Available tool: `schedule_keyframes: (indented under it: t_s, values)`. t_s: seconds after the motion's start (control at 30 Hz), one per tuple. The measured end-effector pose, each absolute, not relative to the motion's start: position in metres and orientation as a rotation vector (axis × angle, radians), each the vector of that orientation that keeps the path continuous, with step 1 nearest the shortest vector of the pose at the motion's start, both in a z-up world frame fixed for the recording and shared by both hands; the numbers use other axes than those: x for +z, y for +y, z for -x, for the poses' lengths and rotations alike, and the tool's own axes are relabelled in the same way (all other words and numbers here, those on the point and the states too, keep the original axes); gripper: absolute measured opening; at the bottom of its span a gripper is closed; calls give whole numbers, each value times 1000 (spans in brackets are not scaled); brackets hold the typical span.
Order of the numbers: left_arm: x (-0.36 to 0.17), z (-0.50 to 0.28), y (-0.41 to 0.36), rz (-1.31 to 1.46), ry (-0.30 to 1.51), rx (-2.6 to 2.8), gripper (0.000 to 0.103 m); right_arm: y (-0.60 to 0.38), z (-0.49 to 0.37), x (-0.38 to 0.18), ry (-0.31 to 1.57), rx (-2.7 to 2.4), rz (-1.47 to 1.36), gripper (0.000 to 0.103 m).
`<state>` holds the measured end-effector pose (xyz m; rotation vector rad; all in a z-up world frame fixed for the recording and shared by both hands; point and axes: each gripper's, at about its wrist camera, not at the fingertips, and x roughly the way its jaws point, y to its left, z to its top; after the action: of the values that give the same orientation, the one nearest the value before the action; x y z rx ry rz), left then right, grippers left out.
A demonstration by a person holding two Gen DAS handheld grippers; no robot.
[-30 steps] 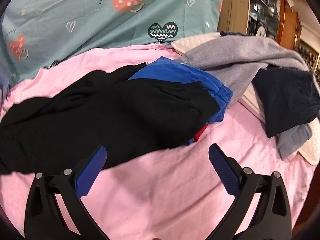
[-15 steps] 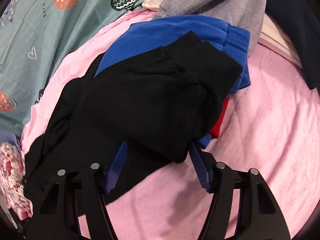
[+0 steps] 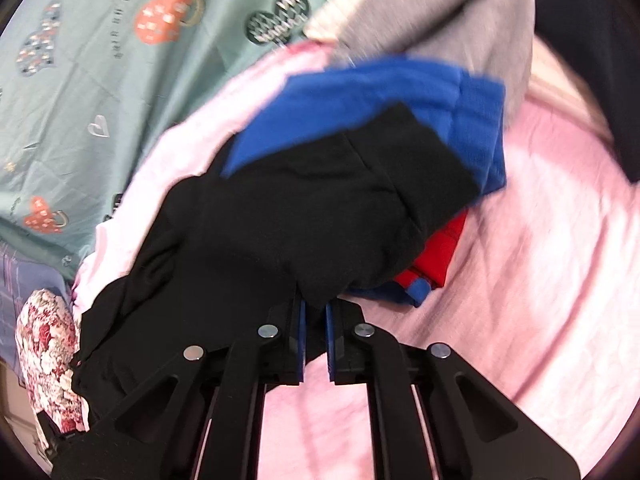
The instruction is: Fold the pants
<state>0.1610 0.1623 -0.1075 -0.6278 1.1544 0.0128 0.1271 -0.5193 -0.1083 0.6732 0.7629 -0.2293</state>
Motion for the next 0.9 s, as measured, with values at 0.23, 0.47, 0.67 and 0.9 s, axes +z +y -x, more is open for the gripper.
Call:
schedule_keyframes:
  t_s: [0.23, 0.47, 0.67, 0.9]
  values:
    - [-36, -118, 178, 536, 947, 129, 4, -508, -93, -53, 645, -205, -606, 8]
    - [-29, -82, 212, 523, 924, 223, 5, -488, -56, -65, 754, -207, -572, 9]
    - [-105, -88, 236, 537, 1117, 332, 25, -499, -52, -125, 994, -364, -514, 43]
    - [-52, -66, 219, 366, 983, 383, 59, -542, -25, -104, 826, -436, -614, 53]
